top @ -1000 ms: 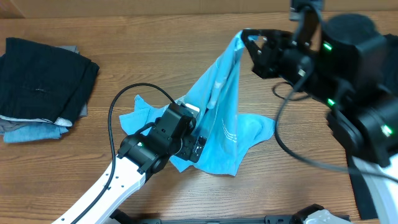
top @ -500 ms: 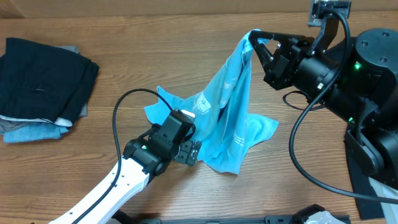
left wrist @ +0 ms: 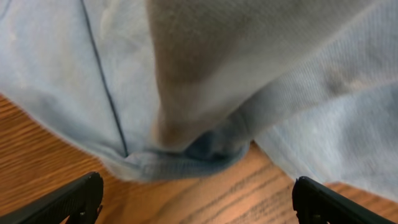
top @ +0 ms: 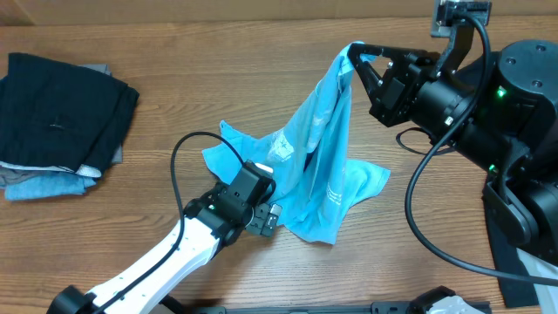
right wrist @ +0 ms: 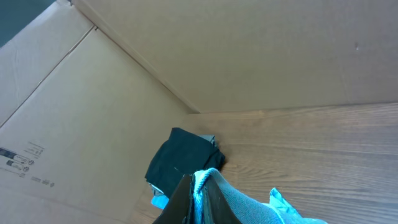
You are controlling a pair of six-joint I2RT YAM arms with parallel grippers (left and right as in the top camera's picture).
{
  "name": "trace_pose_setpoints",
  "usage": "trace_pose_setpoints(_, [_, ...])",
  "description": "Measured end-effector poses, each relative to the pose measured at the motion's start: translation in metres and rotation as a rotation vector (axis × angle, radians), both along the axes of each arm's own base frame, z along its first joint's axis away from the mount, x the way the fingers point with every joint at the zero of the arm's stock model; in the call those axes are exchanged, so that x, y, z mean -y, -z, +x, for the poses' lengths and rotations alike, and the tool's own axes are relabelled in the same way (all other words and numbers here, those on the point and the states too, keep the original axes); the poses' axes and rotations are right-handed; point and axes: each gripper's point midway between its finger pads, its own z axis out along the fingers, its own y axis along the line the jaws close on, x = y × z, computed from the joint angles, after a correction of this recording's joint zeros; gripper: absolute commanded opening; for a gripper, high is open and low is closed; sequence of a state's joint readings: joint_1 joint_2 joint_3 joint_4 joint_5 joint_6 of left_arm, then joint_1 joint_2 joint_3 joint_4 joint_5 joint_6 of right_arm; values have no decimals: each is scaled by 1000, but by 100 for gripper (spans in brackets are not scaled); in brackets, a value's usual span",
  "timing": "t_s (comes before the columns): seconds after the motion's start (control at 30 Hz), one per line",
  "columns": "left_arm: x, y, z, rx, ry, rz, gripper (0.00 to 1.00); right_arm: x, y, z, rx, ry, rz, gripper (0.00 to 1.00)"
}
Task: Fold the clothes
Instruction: 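Grasp the hanging shirt's other edge with the left gripper, then stretch the shirt between both grippers and swing it over the table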
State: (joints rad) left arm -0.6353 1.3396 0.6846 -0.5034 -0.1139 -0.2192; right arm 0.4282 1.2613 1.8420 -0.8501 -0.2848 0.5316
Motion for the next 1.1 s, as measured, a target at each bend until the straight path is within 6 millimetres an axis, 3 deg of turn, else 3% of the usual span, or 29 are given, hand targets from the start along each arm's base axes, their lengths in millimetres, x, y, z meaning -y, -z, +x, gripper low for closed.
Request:
trace_pose_setpoints(0.33, [25,-8,24,89,16,-103,100,0,4,-1,-17,0,-8,4])
trace_pose_setpoints(0.4, [27,-11,27,107,16,-116,95,0,4,-1,-17,0,-8,4])
trace_pose_setpoints(0.53, [32,-16,34,137,10,-143,36,0,4,-1,-16,0,-8,4])
trace_pose_setpoints(0.63, [32,-16,34,136,6,-146,4,0,4,-1,-17,0,-8,4])
trace_pose_setpoints(0.8, [30,-17,36,153,16,-127,4,0,4,-1,-17,0,-9,4])
trace_pose_setpoints(0.87, [21,-19,39,166,7,-67,4,1,6,-1,-21,0,-12,4])
trace_pose_setpoints(0.93, [8,-33,45,194,-13,13,4,1,10,-2,-31,-2,-25,4])
trace_pose_setpoints(1.0, [1,-65,59,274,-38,60,4,2,16,-3,-51,0,-43,4])
trace_pose_setpoints(1.1, [-8,-153,86,481,-106,76,4,9,29,-3,-87,29,-88,4])
